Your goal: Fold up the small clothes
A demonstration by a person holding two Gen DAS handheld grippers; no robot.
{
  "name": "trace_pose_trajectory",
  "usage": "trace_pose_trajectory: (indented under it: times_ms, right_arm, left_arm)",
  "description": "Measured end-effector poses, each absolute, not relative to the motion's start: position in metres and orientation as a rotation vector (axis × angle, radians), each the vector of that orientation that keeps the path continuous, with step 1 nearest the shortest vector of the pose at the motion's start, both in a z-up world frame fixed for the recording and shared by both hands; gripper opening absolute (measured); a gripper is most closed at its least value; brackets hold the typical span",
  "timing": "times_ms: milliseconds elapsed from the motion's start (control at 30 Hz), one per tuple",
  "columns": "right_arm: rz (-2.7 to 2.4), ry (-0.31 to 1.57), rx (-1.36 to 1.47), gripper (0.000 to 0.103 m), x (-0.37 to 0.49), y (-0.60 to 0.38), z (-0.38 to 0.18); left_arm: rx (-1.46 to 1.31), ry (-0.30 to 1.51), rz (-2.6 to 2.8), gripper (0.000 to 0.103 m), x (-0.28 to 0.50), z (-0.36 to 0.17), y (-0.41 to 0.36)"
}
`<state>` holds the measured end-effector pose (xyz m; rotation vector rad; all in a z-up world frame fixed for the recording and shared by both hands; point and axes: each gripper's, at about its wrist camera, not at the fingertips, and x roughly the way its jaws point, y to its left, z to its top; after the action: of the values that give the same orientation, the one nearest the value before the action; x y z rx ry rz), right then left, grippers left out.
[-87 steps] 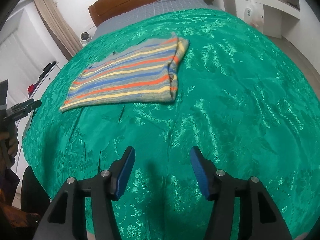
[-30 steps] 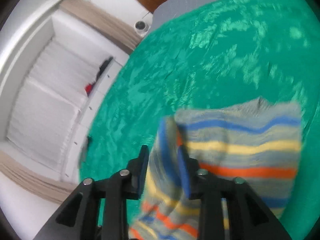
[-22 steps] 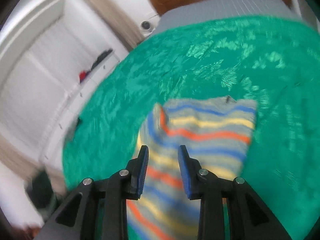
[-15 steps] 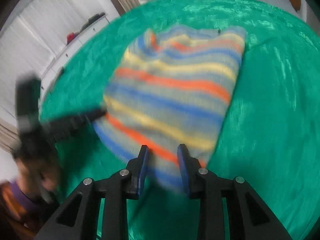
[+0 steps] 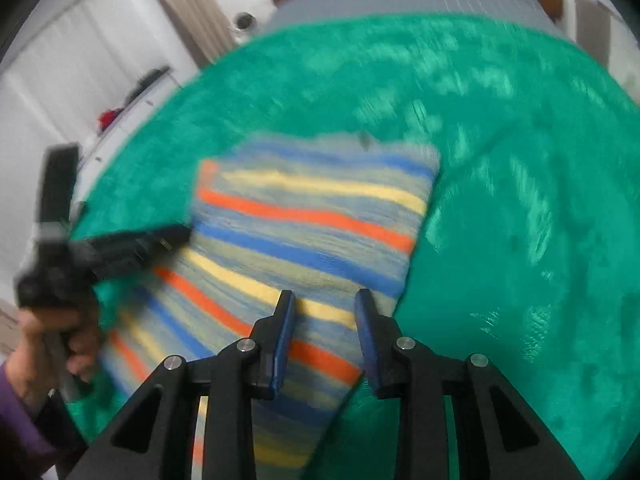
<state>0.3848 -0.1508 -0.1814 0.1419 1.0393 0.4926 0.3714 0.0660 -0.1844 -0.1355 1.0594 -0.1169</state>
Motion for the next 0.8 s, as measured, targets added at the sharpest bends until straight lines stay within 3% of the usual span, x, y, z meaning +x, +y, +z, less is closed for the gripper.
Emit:
trace_pose_trajectory:
  times_ms: [100, 267, 300, 333, 500, 600, 633, 733, 800]
  right_arm:
    - [0.467, 1.006, 0.165, 0.032, 0.379, -0.153, -0.174]
    - [0.51, 0.938, 0.16, 0.037, 0.328, -0.161, -0.141]
    - [0.534, 0.949, 0.142, 0.043, 0.313, -0.158, -0.141]
    - [0.563, 0.99, 0.115, 0.049, 0.301, -0.152, -0.149]
    - [0.583, 1.121, 0.05, 0.053, 0.266, -0.155, -0.174]
    - [0.56, 1.047, 0.163, 0.082, 0.271, -0.181, -0.151]
    - [0.538, 1.004, 0.206, 0.085, 0.278, -0.189, -0.143]
    - [0.504, 0.955, 0.321, 0.085, 0.314, -0.207, -0.141]
    - [0.521, 0.984, 0.451, 0.082, 0.344, -0.211, -0.16]
  left_arm:
    - [-0.117, 1.023, -0.131, 0.038, 0.353, -0.17, 0.074]
    - [-0.213, 1.002, -0.221, 0.079, 0.297, -0.158, 0.094]
    - [-0.188, 1.018, -0.237, 0.082, 0.285, -0.163, 0.091]
    - [-0.153, 1.037, -0.243, 0.082, 0.279, -0.166, 0.089]
    - [-0.009, 1.049, -0.253, 0.083, 0.253, -0.168, 0.09]
    - [-0.159, 1.002, -0.311, 0.094, 0.273, -0.149, 0.105]
    - [-0.182, 1.0, -0.315, 0.097, 0.281, -0.148, 0.105]
    - [-0.211, 1.048, -0.354, 0.095, 0.321, -0.162, 0.089]
    - [-0.211, 1.108, -0.378, 0.086, 0.341, -0.179, 0.075]
